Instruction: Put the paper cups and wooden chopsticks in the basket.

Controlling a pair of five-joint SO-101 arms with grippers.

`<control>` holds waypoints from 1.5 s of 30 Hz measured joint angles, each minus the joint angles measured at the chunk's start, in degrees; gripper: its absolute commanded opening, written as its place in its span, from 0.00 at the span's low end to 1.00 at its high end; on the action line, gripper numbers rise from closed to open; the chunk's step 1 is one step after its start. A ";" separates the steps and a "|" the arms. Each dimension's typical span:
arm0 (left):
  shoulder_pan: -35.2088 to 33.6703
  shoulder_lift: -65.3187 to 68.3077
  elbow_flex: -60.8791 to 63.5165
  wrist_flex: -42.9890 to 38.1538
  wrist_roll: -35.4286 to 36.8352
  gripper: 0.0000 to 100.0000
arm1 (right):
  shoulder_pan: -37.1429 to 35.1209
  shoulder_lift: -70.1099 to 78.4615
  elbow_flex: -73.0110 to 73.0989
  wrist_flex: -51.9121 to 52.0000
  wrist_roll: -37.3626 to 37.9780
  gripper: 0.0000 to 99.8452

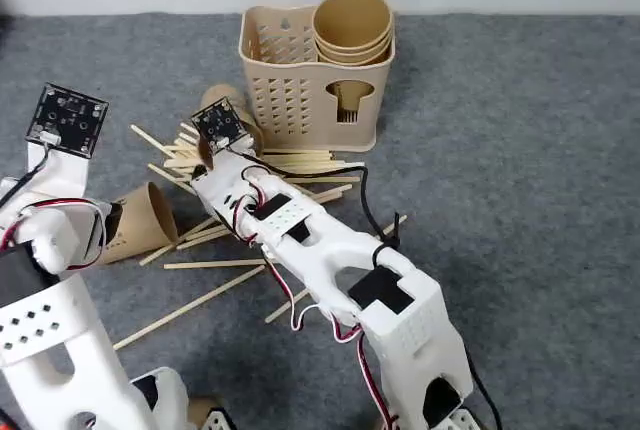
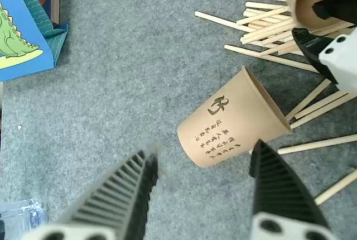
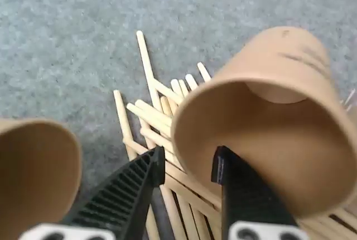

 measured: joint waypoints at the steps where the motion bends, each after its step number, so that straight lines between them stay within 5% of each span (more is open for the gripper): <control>1: 0.00 0.00 0.00 0.00 0.00 0.26 | 0.00 0.00 -0.18 0.35 0.00 0.16; 23: 0.00 -0.26 0.18 0.00 0.00 0.26 | -0.70 4.84 -15.74 5.63 0.00 0.16; 45: -0.09 -18.99 13.01 0.00 -2.81 0.26 | -2.11 4.84 -15.74 8.00 0.00 0.16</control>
